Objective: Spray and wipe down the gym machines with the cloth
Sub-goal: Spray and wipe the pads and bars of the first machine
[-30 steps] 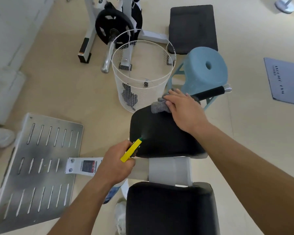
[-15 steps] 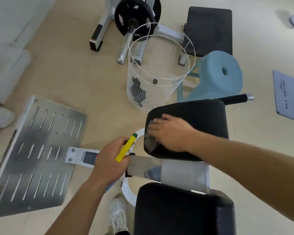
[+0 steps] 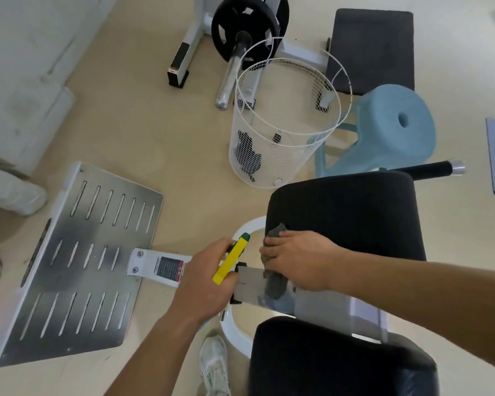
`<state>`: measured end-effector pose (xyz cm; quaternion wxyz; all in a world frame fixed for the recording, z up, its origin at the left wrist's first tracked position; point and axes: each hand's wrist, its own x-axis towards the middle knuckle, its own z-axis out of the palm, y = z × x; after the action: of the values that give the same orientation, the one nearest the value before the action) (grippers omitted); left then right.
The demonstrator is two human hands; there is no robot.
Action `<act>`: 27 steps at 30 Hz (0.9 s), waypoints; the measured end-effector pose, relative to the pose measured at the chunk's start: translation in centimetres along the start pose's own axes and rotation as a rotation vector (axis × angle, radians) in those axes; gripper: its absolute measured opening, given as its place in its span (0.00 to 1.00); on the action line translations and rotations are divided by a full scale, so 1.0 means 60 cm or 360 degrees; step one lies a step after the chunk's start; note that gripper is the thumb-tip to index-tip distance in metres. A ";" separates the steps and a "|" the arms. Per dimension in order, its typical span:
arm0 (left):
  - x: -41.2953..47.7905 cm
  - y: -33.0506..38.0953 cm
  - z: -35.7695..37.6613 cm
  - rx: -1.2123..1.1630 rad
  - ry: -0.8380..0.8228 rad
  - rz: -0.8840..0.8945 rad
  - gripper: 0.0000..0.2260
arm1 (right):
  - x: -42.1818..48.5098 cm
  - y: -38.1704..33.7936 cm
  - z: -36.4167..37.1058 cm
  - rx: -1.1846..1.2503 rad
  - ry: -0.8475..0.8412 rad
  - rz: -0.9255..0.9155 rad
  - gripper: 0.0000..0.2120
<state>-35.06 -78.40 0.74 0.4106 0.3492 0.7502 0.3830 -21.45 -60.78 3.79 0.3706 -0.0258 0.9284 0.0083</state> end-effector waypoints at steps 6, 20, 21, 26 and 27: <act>-0.010 -0.022 0.002 -0.0030 0.0043 -0.0017 0.17 | 0.147 0.081 -0.053 0.0127 -0.0118 0.0627 0.12; -0.044 -0.064 -0.003 0.0068 -0.0023 0.0031 0.19 | 0.126 0.004 -0.050 0.0022 -0.0247 0.0233 0.14; -0.047 -0.068 0.001 0.0093 -0.0044 0.0038 0.19 | 0.140 0.025 -0.060 0.0018 -0.0218 0.0345 0.15; -0.071 -0.087 0.020 0.0207 -0.0142 0.0091 0.22 | 0.123 0.074 -0.050 -0.0031 0.0031 0.0218 0.20; -0.074 -0.088 0.023 0.0238 -0.0163 0.0100 0.22 | 0.103 0.059 -0.042 0.0008 0.0062 0.0114 0.20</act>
<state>-33.05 -84.16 -2.75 0.4090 0.4215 0.7433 0.3202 -27.88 -57.56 1.35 0.3518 0.0083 0.9358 0.0187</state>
